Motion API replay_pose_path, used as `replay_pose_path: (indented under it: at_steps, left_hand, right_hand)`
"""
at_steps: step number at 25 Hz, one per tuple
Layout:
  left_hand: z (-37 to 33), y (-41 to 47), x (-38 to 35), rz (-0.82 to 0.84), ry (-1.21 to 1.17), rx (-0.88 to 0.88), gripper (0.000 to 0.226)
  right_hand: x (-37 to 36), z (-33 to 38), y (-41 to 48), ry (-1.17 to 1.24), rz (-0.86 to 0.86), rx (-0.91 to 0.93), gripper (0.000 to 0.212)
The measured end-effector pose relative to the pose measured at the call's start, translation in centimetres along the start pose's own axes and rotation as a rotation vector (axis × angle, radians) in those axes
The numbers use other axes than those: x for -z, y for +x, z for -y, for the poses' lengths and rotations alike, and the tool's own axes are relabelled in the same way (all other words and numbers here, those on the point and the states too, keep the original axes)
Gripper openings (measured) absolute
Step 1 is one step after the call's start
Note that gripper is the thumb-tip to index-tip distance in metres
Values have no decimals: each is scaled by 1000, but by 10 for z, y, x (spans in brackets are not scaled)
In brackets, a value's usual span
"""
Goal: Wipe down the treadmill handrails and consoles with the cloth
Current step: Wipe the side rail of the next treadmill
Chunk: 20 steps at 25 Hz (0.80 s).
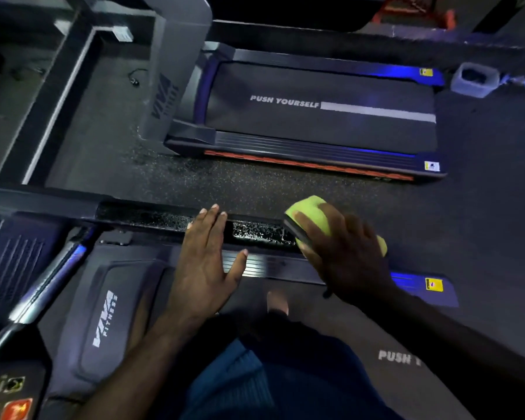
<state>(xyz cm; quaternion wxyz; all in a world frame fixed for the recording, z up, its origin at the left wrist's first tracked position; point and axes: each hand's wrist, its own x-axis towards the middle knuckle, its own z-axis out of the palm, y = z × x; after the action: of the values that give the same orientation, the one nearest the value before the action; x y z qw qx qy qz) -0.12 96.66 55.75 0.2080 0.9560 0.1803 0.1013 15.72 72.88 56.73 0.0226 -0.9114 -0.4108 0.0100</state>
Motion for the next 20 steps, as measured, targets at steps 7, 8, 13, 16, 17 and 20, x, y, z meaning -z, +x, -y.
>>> replay_pose_path:
  at_steps: [7,8,13,16,17,20]
  left_hand:
    - [9,-16,-5,-69,20,77,77]
    - [10,-17,-5,-70,16,79,77]
    - [11,-25,2,-89,-3,122,75]
    - [20,-29,2,-93,9,140,78]
    - [21,-31,3,-82,7,152,80]
    - [23,-43,11,-85,13,188,83]
  right_hand:
    - [0,1,43,-85,86,262,65]
    - [0,-12,37,-52,87,318,65]
    - [-2,-13,47,-118,78,456,70]
    - [-5,-4,64,-104,39,561,73]
    - [-6,-12,60,-91,40,585,72]
    - [-5,-24,44,-113,54,607,69]
